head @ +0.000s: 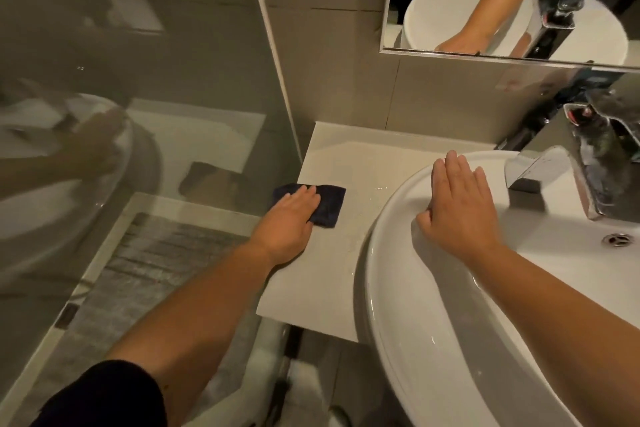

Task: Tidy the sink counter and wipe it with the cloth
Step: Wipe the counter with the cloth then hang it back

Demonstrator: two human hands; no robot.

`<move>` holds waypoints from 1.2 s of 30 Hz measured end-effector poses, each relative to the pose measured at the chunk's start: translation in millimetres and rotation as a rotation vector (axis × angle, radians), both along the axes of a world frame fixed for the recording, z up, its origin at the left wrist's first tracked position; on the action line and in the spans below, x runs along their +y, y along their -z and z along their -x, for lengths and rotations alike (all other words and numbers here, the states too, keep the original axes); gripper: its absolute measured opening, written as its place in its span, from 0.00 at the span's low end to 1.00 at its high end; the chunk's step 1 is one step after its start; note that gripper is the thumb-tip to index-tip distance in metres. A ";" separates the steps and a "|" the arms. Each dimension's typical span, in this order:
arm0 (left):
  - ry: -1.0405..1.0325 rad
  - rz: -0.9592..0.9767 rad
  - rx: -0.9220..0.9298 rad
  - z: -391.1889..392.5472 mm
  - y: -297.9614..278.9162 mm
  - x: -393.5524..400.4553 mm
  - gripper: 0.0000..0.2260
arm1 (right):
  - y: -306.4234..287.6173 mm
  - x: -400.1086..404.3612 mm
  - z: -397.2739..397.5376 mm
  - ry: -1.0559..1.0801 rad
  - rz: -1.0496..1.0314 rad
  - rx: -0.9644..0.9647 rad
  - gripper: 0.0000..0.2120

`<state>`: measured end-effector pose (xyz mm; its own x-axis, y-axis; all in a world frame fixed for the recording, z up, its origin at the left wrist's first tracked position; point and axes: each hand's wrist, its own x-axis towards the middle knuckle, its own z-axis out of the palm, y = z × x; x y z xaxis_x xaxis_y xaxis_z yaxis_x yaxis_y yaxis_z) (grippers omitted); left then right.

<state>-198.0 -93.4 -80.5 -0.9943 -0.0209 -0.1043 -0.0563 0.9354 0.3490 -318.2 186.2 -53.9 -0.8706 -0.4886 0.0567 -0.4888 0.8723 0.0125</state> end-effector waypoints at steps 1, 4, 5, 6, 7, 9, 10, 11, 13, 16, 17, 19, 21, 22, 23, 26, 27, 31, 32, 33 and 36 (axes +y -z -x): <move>-0.007 0.002 0.008 -21.4 -0.5 5.0 0.24 | -1.6 -0.3 -0.9 0.007 -0.006 -0.014 0.38; -0.025 0.000 0.026 -82.9 -2.0 21.3 0.24 | -7.3 4.5 -3.1 0.065 -0.044 -0.073 0.40; -0.032 0.001 0.023 -100.8 -1.7 26.8 0.24 | -9.7 8.7 -3.8 0.088 -0.058 -0.088 0.41; -0.045 0.009 0.017 -117.8 -1.4 31.8 0.24 | -12.0 13.6 -4.6 0.100 -0.080 -0.092 0.41; -0.056 0.030 0.009 -132.6 -0.4 36.4 0.25 | -14.4 18.8 -4.8 0.101 -0.109 -0.088 0.41; -0.059 0.091 -0.009 -156.0 0.7 44.3 0.25 | -20.0 27.5 -4.3 0.082 -0.146 -0.085 0.42; -0.063 0.113 -0.014 -164.2 0.4 47.9 0.25 | -22.9 29.7 -3.4 0.067 -0.155 -0.094 0.44; -0.071 0.128 -0.016 -170.1 -0.5 51.3 0.24 | -25.3 30.7 -2.9 0.053 -0.167 -0.107 0.45; -0.101 0.113 -0.018 -176.2 -5.4 57.6 0.23 | -30.1 30.9 -2.9 0.035 -0.193 -0.132 0.48; -0.163 -0.003 -0.012 -182.4 -18.4 63.1 0.18 | -33.9 30.9 -4.1 0.029 -0.181 -0.144 0.49; -0.179 -0.062 -0.022 -185.0 -25.3 63.8 0.16 | -34.8 31.2 -4.6 0.031 -0.175 -0.149 0.49; -0.231 -0.182 -0.105 -190.3 -42.4 62.9 0.14 | -36.0 31.3 -5.4 0.033 -0.174 -0.158 0.48; -0.291 -0.346 -0.255 -191.7 -56.3 58.6 0.14 | -36.7 30.2 -6.1 0.036 -0.164 -0.162 0.46; -0.358 -0.487 -0.319 -190.4 -61.9 55.4 0.13 | -36.9 29.9 -6.4 0.040 -0.157 -0.165 0.46; -0.455 -0.660 -0.368 -187.1 -67.6 52.3 0.13 | -36.6 29.8 -6.6 0.045 -0.150 -0.166 0.45; -0.695 -1.070 -0.362 -161.7 -79.8 41.0 0.11 | -32.6 29.9 -6.4 0.056 -0.131 -0.169 0.44; -0.736 -1.128 -0.315 -146.4 -82.6 36.9 0.11 | -31.2 29.9 -6.4 0.062 -0.125 -0.173 0.43; -0.682 -1.065 -0.114 -53.6 -93.1 21.3 0.12 | -26.7 28.2 -6.0 0.073 -0.131 -0.155 0.39; -0.626 -0.994 -0.075 -25.9 -94.4 18.1 0.12 | -25.4 28.2 -5.6 0.073 -0.124 -0.150 0.38; -0.569 -0.912 -0.035 2.5 -94.4 14.9 0.12 | -24.0 27.9 -5.2 0.073 -0.118 -0.144 0.37; -0.443 -0.584 0.104 81.9 -89.3 9.7 0.13 | -21.5 26.3 -1.8 0.080 -0.141 -0.110 0.36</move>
